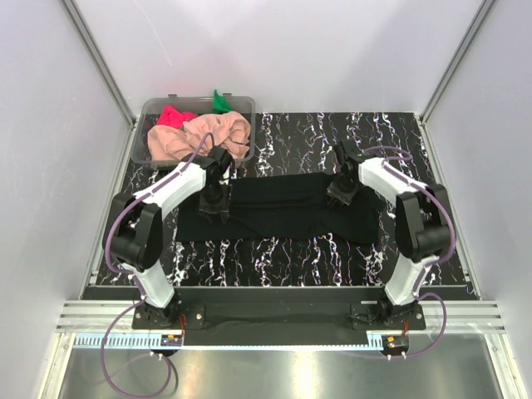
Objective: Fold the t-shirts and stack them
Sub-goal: Fold the tshirt
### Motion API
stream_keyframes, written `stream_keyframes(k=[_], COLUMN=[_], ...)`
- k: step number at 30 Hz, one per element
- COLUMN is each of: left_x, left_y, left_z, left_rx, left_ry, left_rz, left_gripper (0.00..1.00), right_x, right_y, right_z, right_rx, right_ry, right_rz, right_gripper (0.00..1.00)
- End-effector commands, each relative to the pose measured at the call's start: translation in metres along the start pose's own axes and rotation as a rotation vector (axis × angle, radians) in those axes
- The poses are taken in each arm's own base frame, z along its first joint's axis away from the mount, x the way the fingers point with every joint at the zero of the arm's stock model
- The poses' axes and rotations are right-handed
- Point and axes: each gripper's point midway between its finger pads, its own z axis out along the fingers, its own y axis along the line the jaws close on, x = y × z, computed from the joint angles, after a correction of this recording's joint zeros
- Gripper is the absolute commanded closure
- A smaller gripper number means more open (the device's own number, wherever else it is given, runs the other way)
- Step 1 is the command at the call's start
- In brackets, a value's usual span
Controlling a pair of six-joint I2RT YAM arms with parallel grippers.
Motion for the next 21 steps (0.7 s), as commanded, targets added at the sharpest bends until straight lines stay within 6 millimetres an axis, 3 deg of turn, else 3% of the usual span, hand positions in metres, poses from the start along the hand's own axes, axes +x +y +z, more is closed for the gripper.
stream_keyframes(k=[1, 2, 3, 4, 5, 6, 7, 8, 9, 11, 14, 16, 18, 21], left_x=[-0.009, -0.008, -0.007, -0.006, -0.006, -0.005, -0.003, -0.004, -0.005, -0.005, -0.004, -0.007, -0.010, -0.013], left_y=[-0.002, -0.002, -0.003, -0.003, -0.003, -0.002, -0.001, 0.000, 0.000, 0.000, -0.003, -0.004, -0.006, -0.006], left_z=[-0.004, -0.004, -0.004, -0.005, -0.006, -0.007, -0.009, -0.012, -0.013, -0.016, -0.015, -0.016, -0.017, -0.020], left_rx=[0.007, 0.008, 0.010, 0.013, 0.014, 0.011, 0.006, 0.003, 0.002, 0.003, 0.015, 0.016, 0.016, 0.019], left_ry=[-0.039, -0.037, -0.034, -0.032, -0.031, -0.028, -0.023, -0.027, -0.028, -0.032, -0.020, -0.023, -0.026, -0.036], left_rz=[0.007, 0.007, 0.007, 0.009, 0.009, 0.012, 0.013, 0.015, 0.018, 0.019, 0.014, 0.012, 0.012, 0.013], left_gripper=[0.53, 0.53, 0.53, 0.53, 0.54, 0.54, 0.54, 0.54, 0.53, 0.53, 0.54, 0.54, 0.54, 0.54], right_x=[-0.006, -0.004, -0.010, 0.015, 0.014, 0.008, 0.026, 0.036, 0.033, 0.045, 0.034, 0.023, 0.020, 0.005], right_y=[0.006, 0.010, 0.036, 0.014, 0.017, 0.027, 0.012, 0.006, -0.001, -0.006, -0.008, -0.002, -0.001, 0.009], right_z=[-0.046, -0.067, -0.080, -0.055, -0.074, -0.081, -0.066, -0.069, -0.067, -0.073, -0.076, -0.079, -0.064, -0.070], right_rx=[-0.087, -0.175, -0.352, -0.351, -0.466, -0.582, -0.555, -0.529, -0.490, -0.493, -0.606, -0.599, -0.530, -0.546], right_ry=[-0.080, -0.107, -0.143, -0.090, -0.118, -0.144, -0.118, -0.113, -0.172, -0.166, -0.232, -0.252, -0.220, -0.270], right_rz=[0.091, 0.141, 0.194, 0.356, 0.441, 0.506, 0.562, 0.545, 0.543, 0.586, 0.703, 0.648, 0.609, 0.599], right_gripper=[0.80, 0.69, 0.63, 0.63, 0.63, 0.65, 0.66, 0.66, 0.64, 0.63, 0.60, 0.56, 0.55, 0.56])
